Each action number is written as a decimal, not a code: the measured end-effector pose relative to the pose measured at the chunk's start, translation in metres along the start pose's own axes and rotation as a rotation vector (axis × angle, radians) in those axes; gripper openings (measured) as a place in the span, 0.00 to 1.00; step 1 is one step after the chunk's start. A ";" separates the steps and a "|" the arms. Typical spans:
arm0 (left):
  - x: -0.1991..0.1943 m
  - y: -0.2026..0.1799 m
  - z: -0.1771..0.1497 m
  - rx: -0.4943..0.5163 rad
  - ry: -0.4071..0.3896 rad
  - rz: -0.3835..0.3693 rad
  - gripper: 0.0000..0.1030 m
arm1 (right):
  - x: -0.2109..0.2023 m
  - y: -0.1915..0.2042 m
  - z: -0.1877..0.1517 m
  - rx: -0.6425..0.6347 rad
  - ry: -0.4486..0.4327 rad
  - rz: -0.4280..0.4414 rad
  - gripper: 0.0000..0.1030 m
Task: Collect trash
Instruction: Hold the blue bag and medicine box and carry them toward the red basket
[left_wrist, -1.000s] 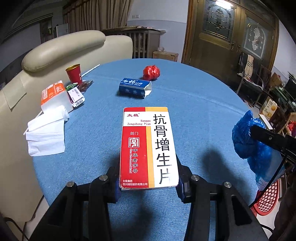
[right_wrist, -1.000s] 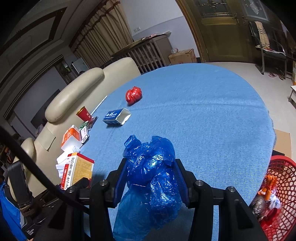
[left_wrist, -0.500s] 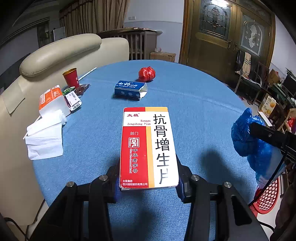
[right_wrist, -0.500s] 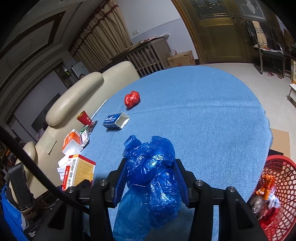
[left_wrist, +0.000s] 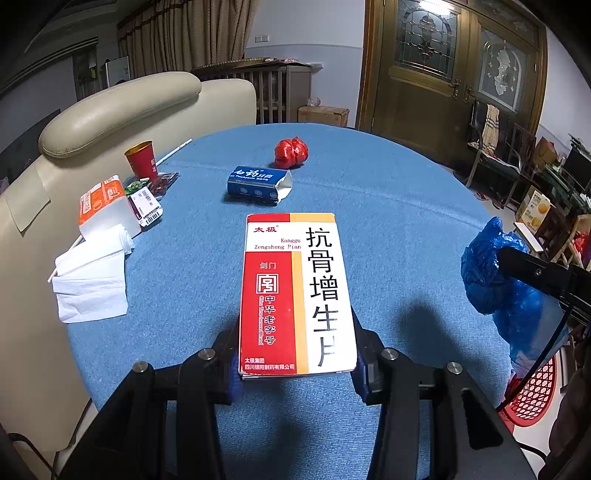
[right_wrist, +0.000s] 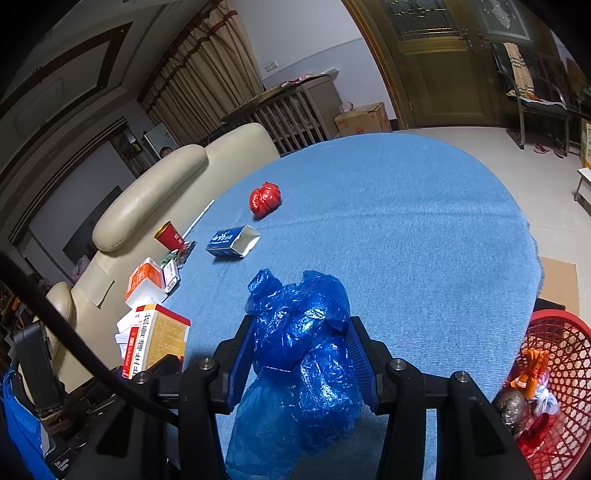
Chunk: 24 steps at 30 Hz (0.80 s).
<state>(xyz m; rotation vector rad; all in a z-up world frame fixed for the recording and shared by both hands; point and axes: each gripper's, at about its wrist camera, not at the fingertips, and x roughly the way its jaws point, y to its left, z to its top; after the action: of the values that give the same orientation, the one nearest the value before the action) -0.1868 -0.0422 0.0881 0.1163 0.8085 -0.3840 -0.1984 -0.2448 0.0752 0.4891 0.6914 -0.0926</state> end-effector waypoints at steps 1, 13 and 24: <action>0.000 -0.001 0.000 0.002 0.001 0.002 0.46 | -0.001 0.000 0.000 0.001 -0.001 0.001 0.50; 0.004 -0.007 -0.003 0.011 0.024 -0.011 0.46 | -0.006 -0.002 -0.002 0.005 -0.007 0.000 0.50; 0.003 -0.017 -0.004 0.028 0.025 -0.021 0.46 | -0.008 -0.004 -0.004 0.008 -0.014 -0.002 0.50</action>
<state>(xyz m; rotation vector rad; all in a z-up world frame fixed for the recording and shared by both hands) -0.1941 -0.0581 0.0840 0.1394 0.8297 -0.4145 -0.2076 -0.2472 0.0759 0.4948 0.6777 -0.1009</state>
